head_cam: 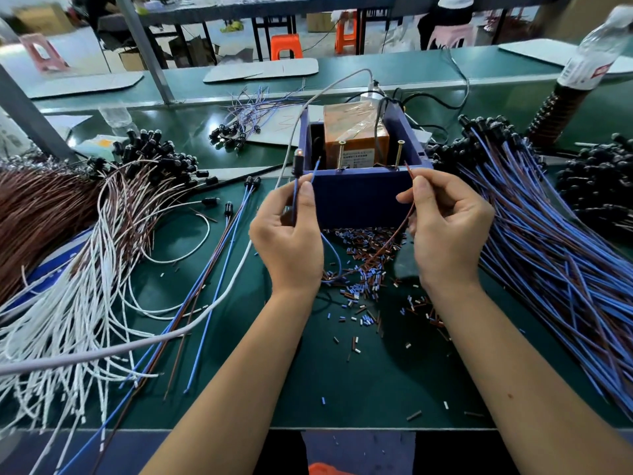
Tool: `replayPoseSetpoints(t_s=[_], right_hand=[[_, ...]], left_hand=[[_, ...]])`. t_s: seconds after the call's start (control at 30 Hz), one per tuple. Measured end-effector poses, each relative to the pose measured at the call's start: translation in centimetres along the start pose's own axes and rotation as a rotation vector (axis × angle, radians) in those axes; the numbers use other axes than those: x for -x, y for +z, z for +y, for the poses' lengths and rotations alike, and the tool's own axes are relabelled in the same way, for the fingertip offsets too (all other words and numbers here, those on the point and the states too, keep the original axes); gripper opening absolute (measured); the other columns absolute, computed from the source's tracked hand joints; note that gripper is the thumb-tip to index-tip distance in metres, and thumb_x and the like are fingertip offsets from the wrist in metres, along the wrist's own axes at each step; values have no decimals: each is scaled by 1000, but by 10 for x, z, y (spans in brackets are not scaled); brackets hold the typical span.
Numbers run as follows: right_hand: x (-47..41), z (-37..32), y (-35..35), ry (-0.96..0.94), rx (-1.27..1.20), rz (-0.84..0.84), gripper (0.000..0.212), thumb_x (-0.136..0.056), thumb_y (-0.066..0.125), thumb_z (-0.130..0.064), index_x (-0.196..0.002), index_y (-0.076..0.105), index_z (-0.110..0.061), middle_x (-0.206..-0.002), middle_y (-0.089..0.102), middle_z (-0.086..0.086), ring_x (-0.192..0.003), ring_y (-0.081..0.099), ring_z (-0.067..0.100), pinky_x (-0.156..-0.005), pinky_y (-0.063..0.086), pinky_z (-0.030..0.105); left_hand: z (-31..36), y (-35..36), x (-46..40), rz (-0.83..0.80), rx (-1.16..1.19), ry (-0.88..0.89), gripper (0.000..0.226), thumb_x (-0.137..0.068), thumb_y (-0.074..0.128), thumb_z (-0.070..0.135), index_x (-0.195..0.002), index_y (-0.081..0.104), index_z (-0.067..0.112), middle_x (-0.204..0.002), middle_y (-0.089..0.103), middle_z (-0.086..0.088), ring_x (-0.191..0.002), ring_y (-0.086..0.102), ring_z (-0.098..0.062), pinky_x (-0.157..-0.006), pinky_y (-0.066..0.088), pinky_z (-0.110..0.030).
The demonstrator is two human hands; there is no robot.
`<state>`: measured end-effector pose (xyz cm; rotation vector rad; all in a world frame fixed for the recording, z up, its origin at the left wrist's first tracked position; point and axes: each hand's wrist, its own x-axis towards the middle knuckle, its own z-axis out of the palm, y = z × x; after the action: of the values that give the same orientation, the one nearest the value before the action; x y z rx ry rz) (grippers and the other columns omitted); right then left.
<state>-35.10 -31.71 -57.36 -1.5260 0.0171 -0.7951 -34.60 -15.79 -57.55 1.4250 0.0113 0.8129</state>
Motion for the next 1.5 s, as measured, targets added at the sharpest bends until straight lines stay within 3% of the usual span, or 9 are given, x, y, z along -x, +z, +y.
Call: replayPoseSetpoints(t_s=[0.27,0.47,0.6,0.73,0.83,0.9,1.03,1.23,1.5], right_hand=[[5,-8,-38,65,12,118,13,-102,62,-17,-100,75,-16,-75,75,4,-49,55,16,-50,46,28],[-12,-29,-114,147,114,377,15,-94,63,-14,-90,76,-21,-73,73,2,-49,55,13,-51,47,31],[-15,-54,-155,-118,521,596,22,-88,56,-14,-104,69,-17,-95,67,10,-75,61,20,-69,51,33],[-2,-68,-153,-464,882,213,23,-105,51,-22,-113,67,-7,-108,62,12,-98,53,27,-88,40,35],[-3,-70,-144,-313,1037,-135,54,-110,33,-42,-90,74,-13,-98,73,6,-101,60,32,-95,44,47],[-6,-72,-148,-168,886,-236,62,-111,31,-46,-75,70,-15,-75,72,4,-80,67,30,-84,50,48],[-16,-78,-169,-156,792,-137,49,-108,47,-42,-73,60,-11,-59,61,1,-56,57,26,-61,46,47],[-19,-71,-208,-175,881,34,23,-104,60,-29,-88,69,-16,-66,63,-3,-63,59,25,-59,38,38],[-8,-39,-202,-92,1137,30,23,-99,69,-28,-99,81,-9,-90,69,14,-86,61,38,-74,48,41]], left_hand=[[43,35,22,-106,90,4,20,-98,65,9,-87,75,23,-69,64,18,-66,54,3,-64,44,-14],[75,107,41,-334,-44,-125,23,-96,65,20,-77,72,9,-58,51,13,-57,40,-6,-57,36,-28],[88,149,58,-522,-183,-264,27,-100,59,23,-85,75,8,-47,43,11,-55,38,-13,-61,36,-32],[107,172,69,-596,180,-509,33,-106,48,15,-85,74,10,-63,54,6,-53,41,-11,-53,38,-26],[125,187,60,-579,491,-710,38,-110,37,12,-88,68,3,-69,49,0,-45,34,-4,-40,27,-16],[133,195,49,-530,613,-774,37,-111,34,9,-92,65,2,-71,48,-2,-48,35,-4,-42,28,-15],[134,205,31,-437,462,-721,31,-111,42,15,-94,68,9,-81,54,-2,-67,45,-11,-67,44,-24],[97,213,18,-536,-255,-172,23,-103,61,24,-89,76,15,-83,72,-3,-75,69,-24,-73,60,-36],[58,221,38,-724,-163,-513,24,-87,48,-14,-69,56,0,-63,63,-21,-55,60,-25,-65,54,-40]])
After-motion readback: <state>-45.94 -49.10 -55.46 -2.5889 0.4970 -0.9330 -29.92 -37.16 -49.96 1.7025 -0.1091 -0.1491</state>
